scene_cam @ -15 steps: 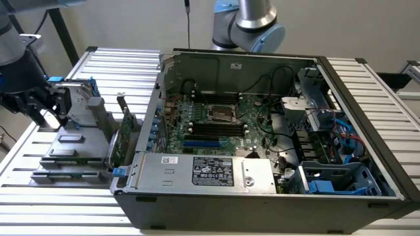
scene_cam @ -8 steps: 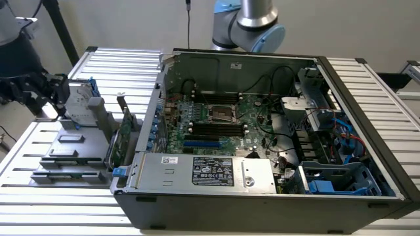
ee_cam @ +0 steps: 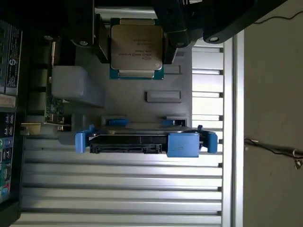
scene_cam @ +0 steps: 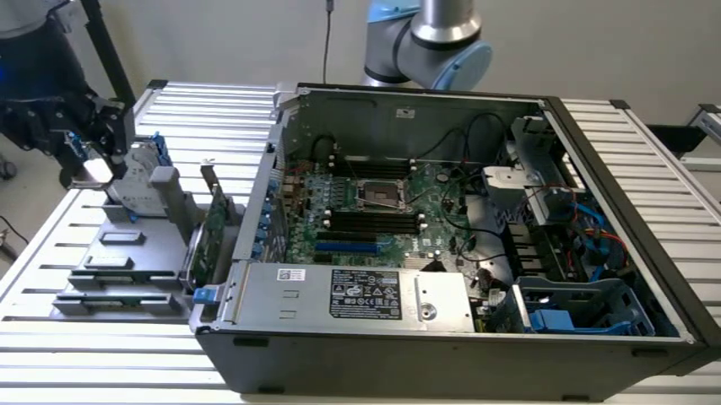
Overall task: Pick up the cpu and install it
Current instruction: 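Pick up the cpu and move it towards the insertion slot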
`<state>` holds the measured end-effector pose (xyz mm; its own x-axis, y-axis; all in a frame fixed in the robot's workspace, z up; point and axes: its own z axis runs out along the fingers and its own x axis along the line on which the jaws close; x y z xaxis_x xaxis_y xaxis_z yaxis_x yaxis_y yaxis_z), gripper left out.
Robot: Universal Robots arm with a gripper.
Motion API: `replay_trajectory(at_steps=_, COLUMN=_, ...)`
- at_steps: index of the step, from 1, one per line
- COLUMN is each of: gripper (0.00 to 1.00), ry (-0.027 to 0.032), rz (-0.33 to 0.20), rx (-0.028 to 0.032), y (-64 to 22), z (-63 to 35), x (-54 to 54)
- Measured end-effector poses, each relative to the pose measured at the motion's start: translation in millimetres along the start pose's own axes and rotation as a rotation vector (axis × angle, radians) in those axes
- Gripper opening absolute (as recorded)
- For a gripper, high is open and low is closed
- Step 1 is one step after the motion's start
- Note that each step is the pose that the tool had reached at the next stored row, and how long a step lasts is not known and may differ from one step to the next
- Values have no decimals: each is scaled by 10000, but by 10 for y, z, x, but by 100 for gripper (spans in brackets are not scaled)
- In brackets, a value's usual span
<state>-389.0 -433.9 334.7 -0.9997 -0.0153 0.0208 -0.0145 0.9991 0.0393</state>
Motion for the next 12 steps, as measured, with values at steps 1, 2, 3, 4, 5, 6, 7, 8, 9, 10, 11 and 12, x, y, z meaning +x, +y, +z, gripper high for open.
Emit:
replay_trajectory(at_steps=1, gripper=55, ry=-2, rz=1, rx=-1, y=2, z=-44, x=-38)
replay_trajectory(at_steps=2, gripper=55, ry=-3, rz=1, rx=-2, y=4, z=-93, x=-84)
replay_trajectory(at_steps=3, gripper=55, ry=0, rz=0, rx=0, y=6, z=-138, x=-128)
replay_trajectory(at_steps=4, gripper=55, ry=1, rz=0, rx=-1, y=7, z=-178, x=-173)
replay_trajectory(at_steps=5, gripper=55, ry=4, rz=0, rx=-1, y=8, z=-214, x=-218)
replay_trajectory(at_steps=6, gripper=55, ry=7, rz=0, rx=-1, y=9, z=-241, x=-262)
replay_trajectory(at_steps=7, gripper=55, ry=8, rz=1, rx=-1, y=10, z=-262, x=-306)
replay_trajectory(at_steps=8, gripper=55, ry=9, rz=1, rx=-1, y=10, z=-276, x=-350)
replay_trajectory(at_steps=9, gripper=55, ry=10, rz=1, rx=-1, y=11, z=-285, x=-399)
replay_trajectory(at_steps=10, gripper=55, ry=10, rz=1, rx=-1, y=11, z=-290, x=-441)
replay_trajectory(at_steps=11, gripper=55, ry=9, rz=0, rx=-2, y=12, z=-292, x=-489)
replay_trajectory(at_steps=12, gripper=55, ry=8, rz=0, rx=-1, y=13, z=-292, x=-534)
